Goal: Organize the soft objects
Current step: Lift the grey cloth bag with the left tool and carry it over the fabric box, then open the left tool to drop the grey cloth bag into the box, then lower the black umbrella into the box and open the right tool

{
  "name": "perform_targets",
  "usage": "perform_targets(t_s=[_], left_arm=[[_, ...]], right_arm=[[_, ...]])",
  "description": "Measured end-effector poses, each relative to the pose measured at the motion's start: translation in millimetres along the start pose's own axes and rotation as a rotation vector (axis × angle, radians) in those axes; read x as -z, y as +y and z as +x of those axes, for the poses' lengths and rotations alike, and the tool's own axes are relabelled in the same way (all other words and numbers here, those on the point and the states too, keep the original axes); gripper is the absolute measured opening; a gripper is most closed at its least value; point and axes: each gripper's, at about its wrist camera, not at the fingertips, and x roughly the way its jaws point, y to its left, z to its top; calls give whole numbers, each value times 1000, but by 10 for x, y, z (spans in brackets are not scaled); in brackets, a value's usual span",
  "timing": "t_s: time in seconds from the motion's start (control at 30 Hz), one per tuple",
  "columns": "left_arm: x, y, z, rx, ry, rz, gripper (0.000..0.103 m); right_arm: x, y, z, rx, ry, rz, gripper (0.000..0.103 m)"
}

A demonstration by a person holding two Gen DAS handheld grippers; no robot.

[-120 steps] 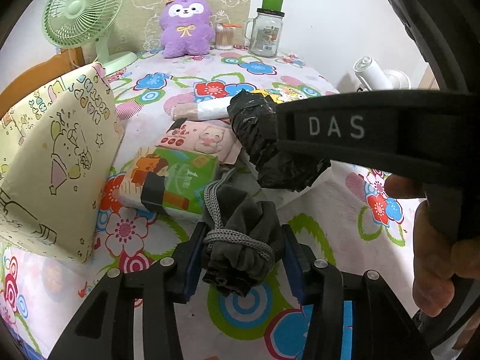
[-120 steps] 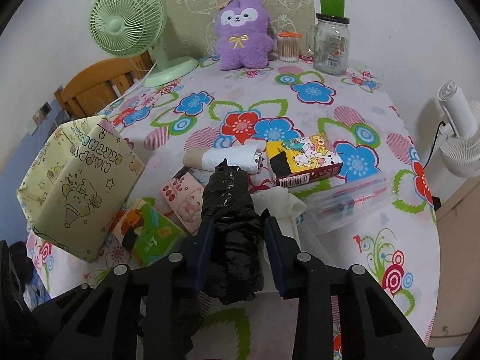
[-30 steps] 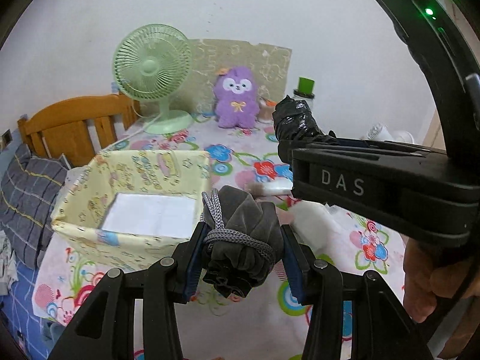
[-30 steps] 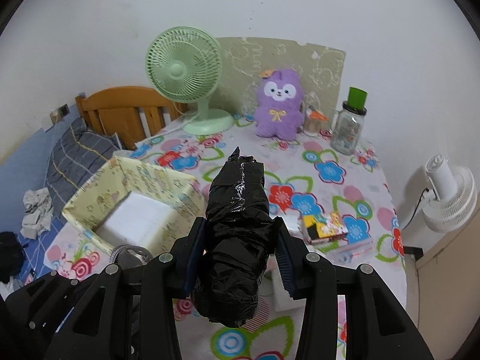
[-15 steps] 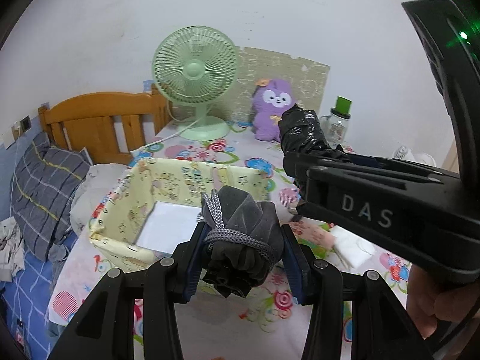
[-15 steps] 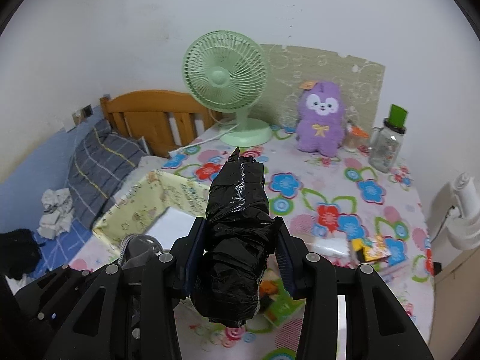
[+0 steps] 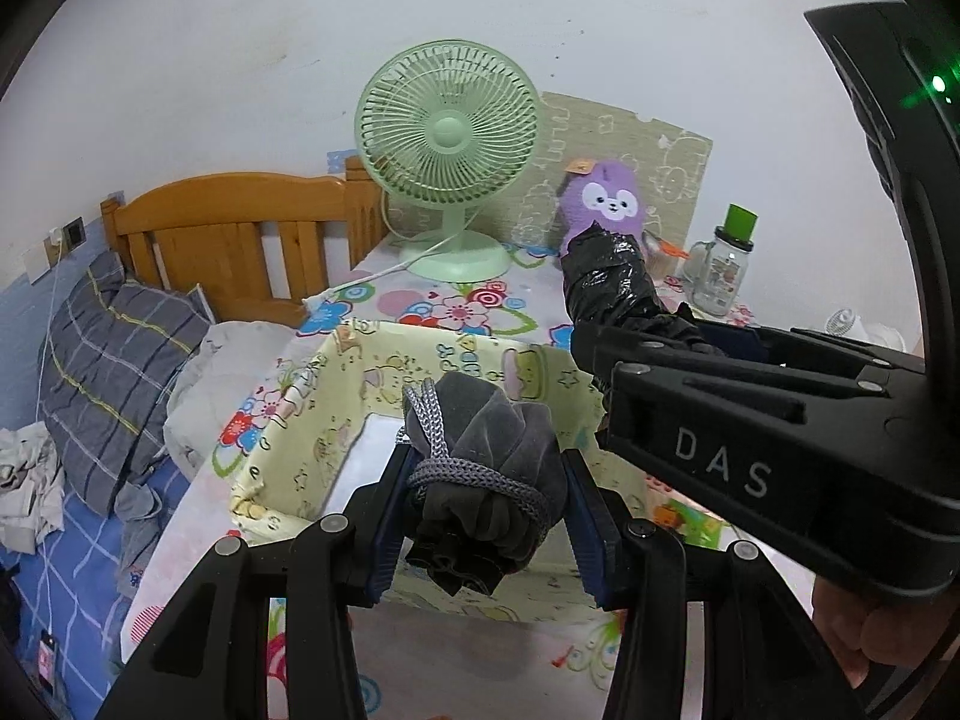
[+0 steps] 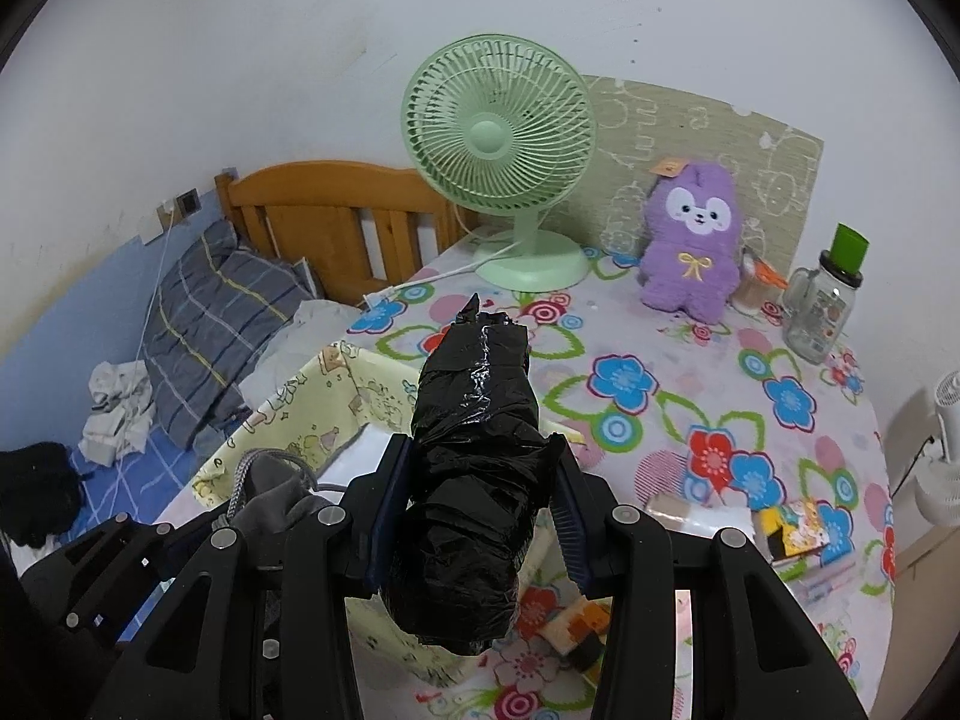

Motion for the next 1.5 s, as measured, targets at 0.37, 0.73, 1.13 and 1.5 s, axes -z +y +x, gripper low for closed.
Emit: perform_targets(t_s=[0.37, 0.73, 1.13, 1.5], left_arm=[[-79, 176, 179, -39, 18, -8, 49], [-89, 278, 302, -46, 44, -15, 50], [-119, 279, 317, -44, 38, -6, 77], [-141, 302, 305, -37, 31, -22, 82]], right_arm=[[-86, 124, 349, -20, 41, -10, 47], [-65, 173, 587, -22, 82, -14, 47], [-70, 220, 638, -8, 92, -39, 50], [-117, 217, 581, 8, 51, -48, 86]])
